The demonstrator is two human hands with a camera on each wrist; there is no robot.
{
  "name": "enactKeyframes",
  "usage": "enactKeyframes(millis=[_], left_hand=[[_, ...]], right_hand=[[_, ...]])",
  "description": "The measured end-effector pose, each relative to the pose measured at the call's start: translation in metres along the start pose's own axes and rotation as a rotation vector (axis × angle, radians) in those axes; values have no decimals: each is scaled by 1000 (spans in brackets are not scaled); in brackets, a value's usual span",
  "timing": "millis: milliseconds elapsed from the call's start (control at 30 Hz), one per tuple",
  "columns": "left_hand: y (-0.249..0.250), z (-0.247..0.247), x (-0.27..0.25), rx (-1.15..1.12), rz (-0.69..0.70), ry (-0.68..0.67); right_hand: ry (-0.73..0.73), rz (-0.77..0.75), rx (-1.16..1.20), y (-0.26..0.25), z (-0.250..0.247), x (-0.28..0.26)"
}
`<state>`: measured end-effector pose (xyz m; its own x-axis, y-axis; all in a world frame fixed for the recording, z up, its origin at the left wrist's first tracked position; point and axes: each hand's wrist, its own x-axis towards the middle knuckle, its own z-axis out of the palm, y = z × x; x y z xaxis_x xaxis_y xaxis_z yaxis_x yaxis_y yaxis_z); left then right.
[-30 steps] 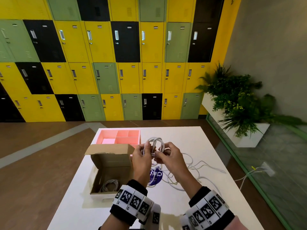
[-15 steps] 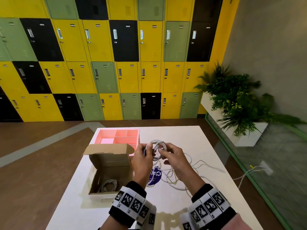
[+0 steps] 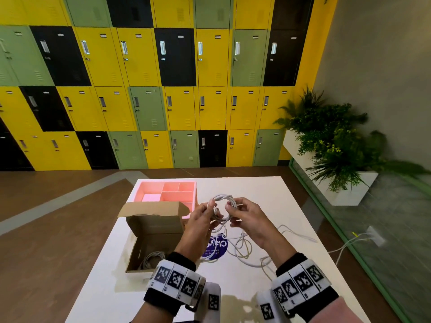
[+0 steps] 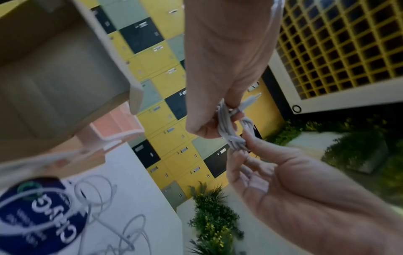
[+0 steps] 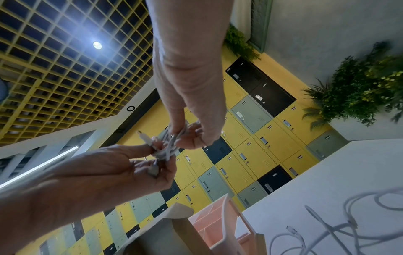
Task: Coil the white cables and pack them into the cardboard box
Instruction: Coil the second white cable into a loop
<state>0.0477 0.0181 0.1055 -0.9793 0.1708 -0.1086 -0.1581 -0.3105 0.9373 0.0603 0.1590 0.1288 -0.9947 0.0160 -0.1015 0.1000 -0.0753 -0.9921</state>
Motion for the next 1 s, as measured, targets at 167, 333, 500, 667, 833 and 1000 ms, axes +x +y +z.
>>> enactKeyframes(millis=[167,333,500,667,833,1000], left_hand=[[9,14,-4,-319,-76,-18],[13,17,-4,-550,-74,-15],[10,19,-10,-239,-15,-49],[5,9,-5,-121,1,-34],[-1,-8,-2,164,-38,-113],[7,-10,-11,160,13,-86]], right_hand=[[63,-24,29,4,0,2],[78,-21,43,8,-1,3],[104,-40,15,6,-2,2],[127,-139,-65,1,-1,-4],[174,-186,-109,2,-3,-3],[189,-194,-117,9,-2,0]])
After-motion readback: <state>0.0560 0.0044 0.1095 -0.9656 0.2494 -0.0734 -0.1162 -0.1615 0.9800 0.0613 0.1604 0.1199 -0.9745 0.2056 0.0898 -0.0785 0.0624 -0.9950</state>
